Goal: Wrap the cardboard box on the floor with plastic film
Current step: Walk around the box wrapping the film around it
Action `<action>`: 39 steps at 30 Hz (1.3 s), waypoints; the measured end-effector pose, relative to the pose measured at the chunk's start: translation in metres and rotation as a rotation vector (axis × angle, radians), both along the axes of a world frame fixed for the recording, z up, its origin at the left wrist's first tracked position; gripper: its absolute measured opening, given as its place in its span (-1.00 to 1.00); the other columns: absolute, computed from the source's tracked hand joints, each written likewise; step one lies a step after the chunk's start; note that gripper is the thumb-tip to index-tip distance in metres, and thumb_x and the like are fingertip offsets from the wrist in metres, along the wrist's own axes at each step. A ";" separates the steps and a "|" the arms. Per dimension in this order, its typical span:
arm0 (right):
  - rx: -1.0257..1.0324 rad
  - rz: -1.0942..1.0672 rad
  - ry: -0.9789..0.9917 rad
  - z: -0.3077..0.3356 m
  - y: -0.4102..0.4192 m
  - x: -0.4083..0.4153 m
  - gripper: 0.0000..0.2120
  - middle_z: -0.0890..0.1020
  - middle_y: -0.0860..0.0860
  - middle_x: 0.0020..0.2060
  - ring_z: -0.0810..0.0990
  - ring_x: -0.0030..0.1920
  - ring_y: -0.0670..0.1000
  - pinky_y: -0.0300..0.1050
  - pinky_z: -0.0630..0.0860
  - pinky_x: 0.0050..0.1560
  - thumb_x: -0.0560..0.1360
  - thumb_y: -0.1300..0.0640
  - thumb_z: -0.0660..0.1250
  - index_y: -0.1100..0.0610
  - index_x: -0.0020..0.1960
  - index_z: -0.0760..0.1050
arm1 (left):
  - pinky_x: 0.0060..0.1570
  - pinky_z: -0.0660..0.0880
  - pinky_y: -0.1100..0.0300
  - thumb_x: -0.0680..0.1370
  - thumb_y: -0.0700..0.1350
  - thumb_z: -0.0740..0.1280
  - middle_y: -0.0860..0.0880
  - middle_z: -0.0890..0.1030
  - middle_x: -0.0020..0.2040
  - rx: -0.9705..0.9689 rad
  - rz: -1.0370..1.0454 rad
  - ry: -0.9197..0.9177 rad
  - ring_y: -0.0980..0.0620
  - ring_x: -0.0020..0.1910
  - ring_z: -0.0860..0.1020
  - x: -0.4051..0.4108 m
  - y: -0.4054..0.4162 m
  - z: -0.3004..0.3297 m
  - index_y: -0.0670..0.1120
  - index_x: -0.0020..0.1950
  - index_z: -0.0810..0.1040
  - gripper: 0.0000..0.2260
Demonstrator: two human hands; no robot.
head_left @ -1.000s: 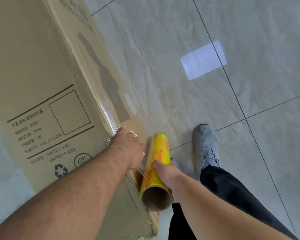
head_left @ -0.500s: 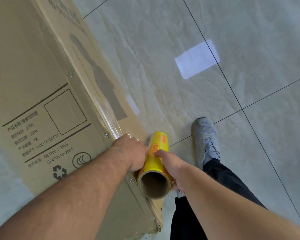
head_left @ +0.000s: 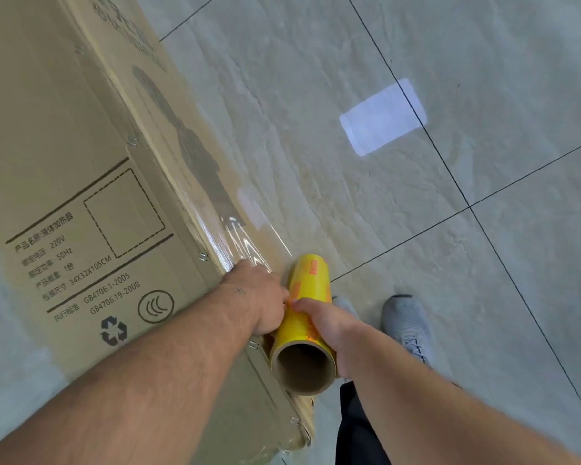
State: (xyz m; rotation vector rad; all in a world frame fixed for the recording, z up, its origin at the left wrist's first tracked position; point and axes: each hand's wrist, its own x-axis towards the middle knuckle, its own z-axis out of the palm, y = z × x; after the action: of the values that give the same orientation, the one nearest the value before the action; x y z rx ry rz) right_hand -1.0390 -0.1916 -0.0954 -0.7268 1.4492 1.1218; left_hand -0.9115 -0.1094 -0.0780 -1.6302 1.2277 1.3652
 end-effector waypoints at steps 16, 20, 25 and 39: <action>-0.015 0.181 -0.145 -0.010 -0.005 -0.023 -0.16 0.54 0.18 0.42 0.66 0.24 0.27 0.18 0.67 0.12 0.56 -0.35 0.35 0.04 0.67 0.20 | 0.52 -0.04 -0.39 0.70 0.09 0.01 -0.12 0.33 0.54 0.078 -0.106 -0.153 -0.20 0.55 0.23 -0.041 0.013 -0.004 0.08 0.57 0.39 -0.55; 0.075 -0.269 -0.031 -0.012 0.016 -0.048 0.07 0.75 0.25 0.12 0.81 -0.03 0.28 0.39 0.70 0.13 0.05 -0.34 0.64 0.02 0.46 0.43 | 0.59 -0.07 -0.27 0.71 0.07 0.02 -0.10 0.24 0.64 0.024 -0.057 -0.118 -0.13 0.63 0.14 -0.038 0.019 -0.012 0.00 0.60 0.37 -0.53; 0.033 -0.272 -0.063 -0.010 0.015 -0.047 0.08 0.71 0.21 0.15 0.80 -0.01 0.27 0.37 0.69 0.16 0.04 -0.34 0.62 -0.03 0.47 0.38 | 0.51 0.18 -0.17 0.70 0.05 -0.03 -0.12 0.51 0.47 0.020 0.092 -0.095 -0.14 0.45 0.44 -0.035 0.009 -0.003 -0.04 0.48 0.42 -0.56; 0.013 0.257 -0.191 -0.015 0.007 -0.048 0.07 0.23 0.19 0.68 0.32 0.61 0.28 0.15 0.32 0.58 0.56 -0.34 0.37 0.11 0.77 -0.14 | 0.52 -0.07 -0.38 0.71 0.20 0.00 -0.10 0.28 0.61 0.114 -0.146 -0.171 -0.17 0.59 0.22 -0.064 0.019 -0.005 0.06 0.62 0.31 -0.49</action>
State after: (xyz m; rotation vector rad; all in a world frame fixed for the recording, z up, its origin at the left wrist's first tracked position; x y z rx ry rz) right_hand -1.0869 -0.1841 -0.1101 -1.0045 1.2100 1.2189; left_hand -0.9759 -0.0903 -0.0831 -1.5141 1.1240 1.1596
